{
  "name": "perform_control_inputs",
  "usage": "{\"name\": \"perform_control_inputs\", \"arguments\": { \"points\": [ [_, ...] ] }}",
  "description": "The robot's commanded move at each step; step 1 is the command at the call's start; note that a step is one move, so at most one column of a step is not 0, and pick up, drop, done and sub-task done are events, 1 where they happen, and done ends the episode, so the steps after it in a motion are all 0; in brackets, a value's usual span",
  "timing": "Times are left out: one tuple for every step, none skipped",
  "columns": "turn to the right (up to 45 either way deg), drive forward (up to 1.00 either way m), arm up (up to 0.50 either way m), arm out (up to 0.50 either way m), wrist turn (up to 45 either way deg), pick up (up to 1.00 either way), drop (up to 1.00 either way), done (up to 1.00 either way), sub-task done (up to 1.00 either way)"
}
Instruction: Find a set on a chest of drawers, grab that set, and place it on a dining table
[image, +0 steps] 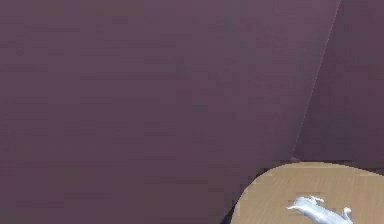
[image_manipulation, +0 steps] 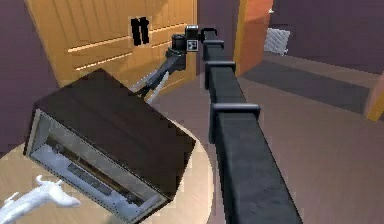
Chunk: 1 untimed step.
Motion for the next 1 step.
{"name": "perform_control_inputs", "arguments": {
  "points": [
    [0.0,0.0,0.0,0.0,39.0,0.0,0.0,0.0,0.0]
  ]
}}
